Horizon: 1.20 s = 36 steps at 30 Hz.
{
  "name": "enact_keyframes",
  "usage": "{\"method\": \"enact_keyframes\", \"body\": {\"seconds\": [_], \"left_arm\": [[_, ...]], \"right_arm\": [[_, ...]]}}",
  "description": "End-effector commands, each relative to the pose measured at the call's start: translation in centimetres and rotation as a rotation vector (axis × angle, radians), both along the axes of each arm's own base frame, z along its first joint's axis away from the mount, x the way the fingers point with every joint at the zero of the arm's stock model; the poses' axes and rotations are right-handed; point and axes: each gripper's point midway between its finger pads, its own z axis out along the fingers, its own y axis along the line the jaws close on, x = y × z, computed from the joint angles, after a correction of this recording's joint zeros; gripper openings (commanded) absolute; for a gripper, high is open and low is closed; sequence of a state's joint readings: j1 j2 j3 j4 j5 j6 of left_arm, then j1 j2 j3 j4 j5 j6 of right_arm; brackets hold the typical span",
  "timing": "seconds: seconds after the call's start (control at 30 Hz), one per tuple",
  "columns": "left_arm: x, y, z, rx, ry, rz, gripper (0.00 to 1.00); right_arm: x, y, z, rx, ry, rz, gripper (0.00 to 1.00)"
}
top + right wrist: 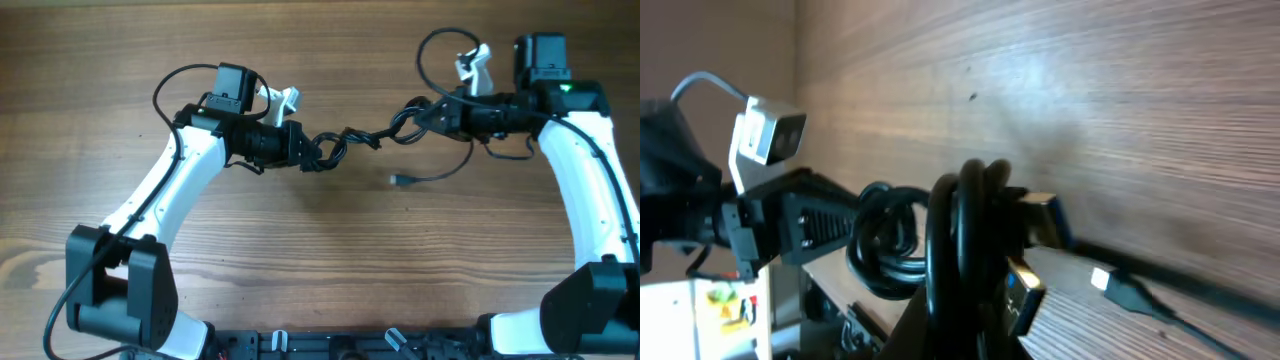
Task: Untangle cables
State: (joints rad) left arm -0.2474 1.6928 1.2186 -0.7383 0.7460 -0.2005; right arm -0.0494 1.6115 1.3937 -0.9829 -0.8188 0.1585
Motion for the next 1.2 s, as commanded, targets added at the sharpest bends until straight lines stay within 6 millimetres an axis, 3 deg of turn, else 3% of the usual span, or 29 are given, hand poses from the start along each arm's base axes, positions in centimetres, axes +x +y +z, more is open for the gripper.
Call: {"method": "enact_keyframes", "body": {"seconds": [0.0, 0.07, 0.13, 0.17, 0.3, 0.37, 0.47, 0.53, 0.57, 0.6, 0.63, 0.67, 0.7, 0.73, 0.8, 0.87, 1.0, 1.1, 1.17], "left_arm": [[1.0, 6.7, -4.4, 0.338, 0.03, 0.172, 0.04], [1.1, 6.8, -4.4, 0.347, 0.026, 0.175, 0.04], [1.3, 7.3, -4.6, 0.377, 0.016, 0.186, 0.04], [1.4, 7.8, -4.8, 0.405, 0.01, 0.195, 0.04], [1.9, 10.0, -5.3, 0.5, 0.019, 0.28, 0.04], [2.2, 11.2, -5.3, 0.496, 0.047, 0.347, 0.04], [2.5, 12.3, -5.3, 0.492, 0.064, 0.393, 0.04], [2.5, 12.0, -5.3, 0.48, 0.063, 0.383, 0.04], [2.4, 11.3, -5.1, 0.455, 0.055, 0.35, 0.04], [2.3, 9.4, -4.6, 0.388, 0.008, 0.24, 0.04], [2.0, 6.8, -3.6, 0.275, -0.058, 0.103, 0.12], [1.5, 4.3, -2.1, 0.157, -0.139, -0.036, 0.19], [1.3, 3.0, -0.7, 0.103, -0.189, -0.098, 0.28], [1.4, 2.2, 0.9, 0.085, -0.23, -0.114, 0.32], [1.3, 0.1, 6.0, 0.066, -0.384, -0.158, 0.53], [1.7, -0.8, 9.1, 0.114, -0.491, -0.114, 0.57], [3.1, -2.4, 8.2, 0.199, -0.511, -0.034, 0.54], [3.6, -2.8, 7.8, 0.193, -0.508, -0.033, 0.52], [3.2, -3.8, 8.3, 0.143, -0.518, -0.069, 0.53]], "right_arm": [[2.0, -8.9, -0.4, -0.225, -0.037, -0.264, 0.04], [2.0, -9.5, -1.5, -0.276, -0.022, -0.272, 0.04], [2.2, -7.8, -2.5, -0.266, -0.04, -0.17, 0.04], [2.4, -8.1, -3.3, -0.318, -0.028, -0.174, 0.04], [2.6, -13.3, -7.0, -0.575, 0.14, -0.433, 0.04], [2.4, -14.3, -8.6, -0.608, 0.221, -0.507, 0.04], [2.4, -13.8, -11.6, -0.591, 0.299, -0.469, 0.04], [3.0, -10.2, -13.1, -0.433, 0.269, -0.266, 0.04], [3.6, -6.9, -12.1, -0.271, 0.162, -0.092, 0.04], [3.8, -4.7, -10.6, -0.146, 0.078, 0.008, 0.04], [3.7, -2.6, -8.3, -0.012, -0.029, 0.107, 0.04], [3.6, -1.7, -7.0, 0.047, -0.085, 0.15, 0.04], [3.5, -1.6, -6.3, 0.058, -0.104, 0.156, 0.04], [3.4, -1.5, -5.9, 0.059, -0.107, 0.156, 0.04], [2.6, -0.8, -5.2, 0.09, -0.095, 0.172, 0.04], [1.8, 1.2, -4.0, 0.144, -0.103, 0.221, 0.04], [-0.5, 6.4, -1.6, 0.188, -0.143, 0.358, 0.04], [-1.7, 6.8, 2.0, 0.287, -0.2, 0.376, 0.04], [-2.4, 6.7, 2.8, 0.294, -0.199, 0.375, 0.04]]}}
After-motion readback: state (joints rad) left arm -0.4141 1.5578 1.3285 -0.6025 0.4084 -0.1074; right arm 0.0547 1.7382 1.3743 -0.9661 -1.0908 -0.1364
